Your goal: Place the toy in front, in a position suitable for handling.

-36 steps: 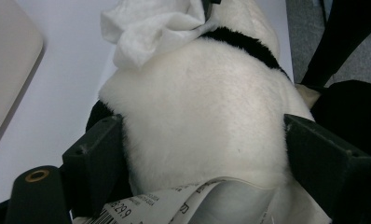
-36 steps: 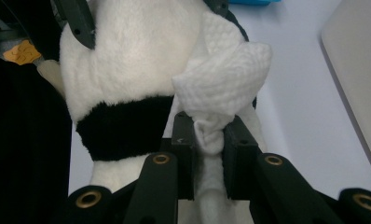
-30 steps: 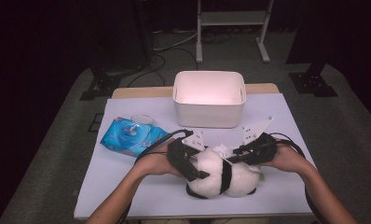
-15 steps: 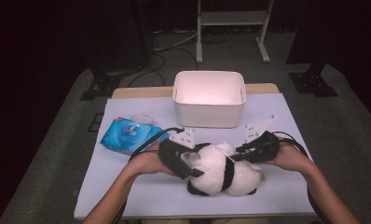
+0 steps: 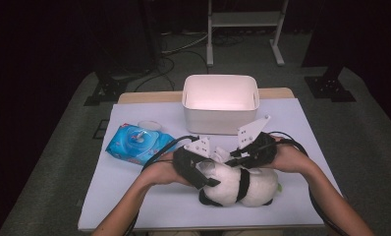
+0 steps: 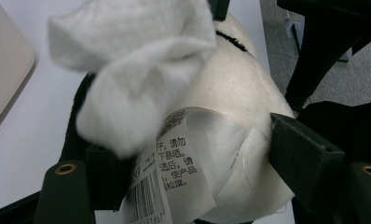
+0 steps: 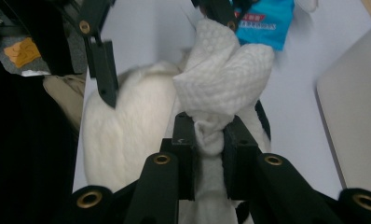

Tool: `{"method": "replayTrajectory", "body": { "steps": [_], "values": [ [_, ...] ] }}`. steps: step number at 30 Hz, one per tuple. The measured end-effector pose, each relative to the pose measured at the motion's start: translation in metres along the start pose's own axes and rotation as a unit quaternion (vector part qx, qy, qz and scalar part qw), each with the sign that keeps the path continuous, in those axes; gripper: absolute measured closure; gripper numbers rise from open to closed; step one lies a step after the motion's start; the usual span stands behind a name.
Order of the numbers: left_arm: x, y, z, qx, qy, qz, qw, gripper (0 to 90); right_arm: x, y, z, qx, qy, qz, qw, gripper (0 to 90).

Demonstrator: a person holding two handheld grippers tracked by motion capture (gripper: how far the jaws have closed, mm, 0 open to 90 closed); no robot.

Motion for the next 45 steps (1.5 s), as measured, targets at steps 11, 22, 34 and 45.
{"method": "replayTrajectory", "body": {
  "steps": [11, 22, 34, 45],
  "values": [
    [-0.002, -0.001, 0.001, -0.004, 0.0, -0.004, 1.0, 26.8, -0.007, -0.009, -0.013, 0.008, 0.012, -0.005, 0.9999, 76.5],
    [-0.01, -0.001, 0.003, -0.005, 0.015, -0.01, 0.9998, 26.7, -0.018, 0.003, 0.019, 0.015, -0.009, -0.008, 0.9998, 76.4],
    [-0.011, 0.0, 0.004, -0.015, 0.018, -0.008, 0.9997, 26.6, -0.019, 0.009, 0.052, 0.008, -0.04, -0.006, 0.9991, 76.3],
    [-0.01, -0.001, 0.004, -0.022, 0.018, -0.005, 0.9996, 26.2, -0.019, 0.009, 0.05, 0.004, -0.035, -0.002, 0.9994, 76.3]
  ]
}}
Point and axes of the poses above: each handheld gripper's, and its own axes: y roughly backward along the jaws, z roughly out of its underside, x roughly to its right, the point moved 10 cm from there along -y, roughly forward along the jaws, and after that the axes turned 1 degree about -x, right-handed, at the moved point
